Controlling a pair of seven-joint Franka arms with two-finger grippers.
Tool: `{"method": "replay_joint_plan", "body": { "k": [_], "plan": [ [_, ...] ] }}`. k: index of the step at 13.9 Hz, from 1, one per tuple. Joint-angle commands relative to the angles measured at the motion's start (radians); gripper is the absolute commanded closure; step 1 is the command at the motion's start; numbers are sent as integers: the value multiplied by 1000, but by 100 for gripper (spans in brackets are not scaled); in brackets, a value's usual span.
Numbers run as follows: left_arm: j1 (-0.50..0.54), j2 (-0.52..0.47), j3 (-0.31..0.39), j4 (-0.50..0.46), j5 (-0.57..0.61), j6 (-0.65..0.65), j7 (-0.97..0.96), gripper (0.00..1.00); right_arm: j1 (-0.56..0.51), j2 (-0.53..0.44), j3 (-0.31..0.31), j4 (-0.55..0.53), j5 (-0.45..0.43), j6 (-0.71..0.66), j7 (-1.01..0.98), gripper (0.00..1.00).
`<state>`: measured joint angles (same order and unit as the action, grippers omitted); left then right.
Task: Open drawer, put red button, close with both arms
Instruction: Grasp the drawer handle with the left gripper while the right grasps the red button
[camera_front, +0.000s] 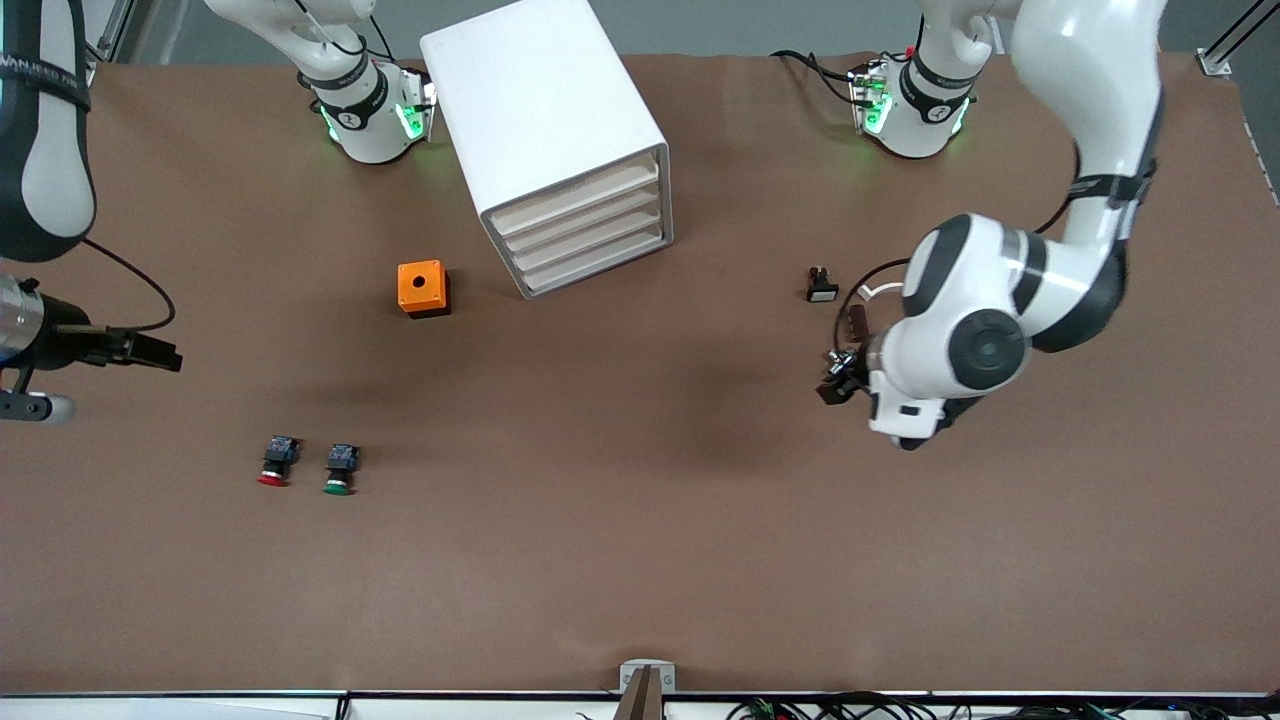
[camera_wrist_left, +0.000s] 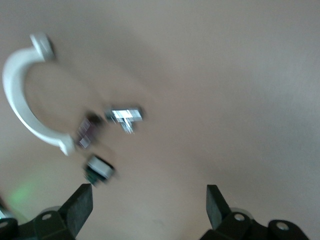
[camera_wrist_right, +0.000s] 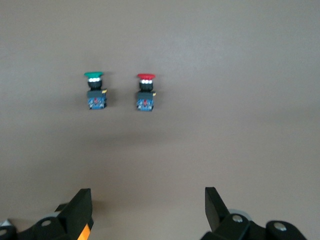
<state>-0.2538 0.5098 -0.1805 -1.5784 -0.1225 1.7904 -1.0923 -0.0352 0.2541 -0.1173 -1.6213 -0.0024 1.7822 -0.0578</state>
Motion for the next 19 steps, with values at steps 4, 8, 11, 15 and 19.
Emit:
{"method": "replay_joint_plan", "body": {
  "k": [4, 8, 11, 15, 19],
  "plan": [
    [-114, 142, 6, 74, -207, -11, -582, 0, 1, 51, 16, -141, 1, 282, 121, 1],
    [-142, 196, 4, 74, -495, -12, -781, 2, 24, 149, 19, -158, 21, 420, 179, 0],
    [-169, 229, 3, 69, -724, -26, -895, 5, 40, 223, 19, -169, 24, 515, 196, 0],
    [-228, 257, 1, 67, -827, -34, -1142, 18, 32, 279, 18, -242, 22, 692, 176, 0],
    [-260, 292, -1, 74, -956, -120, -1242, 35, 23, 319, 18, -241, 22, 697, 177, 0]
  ]
}}
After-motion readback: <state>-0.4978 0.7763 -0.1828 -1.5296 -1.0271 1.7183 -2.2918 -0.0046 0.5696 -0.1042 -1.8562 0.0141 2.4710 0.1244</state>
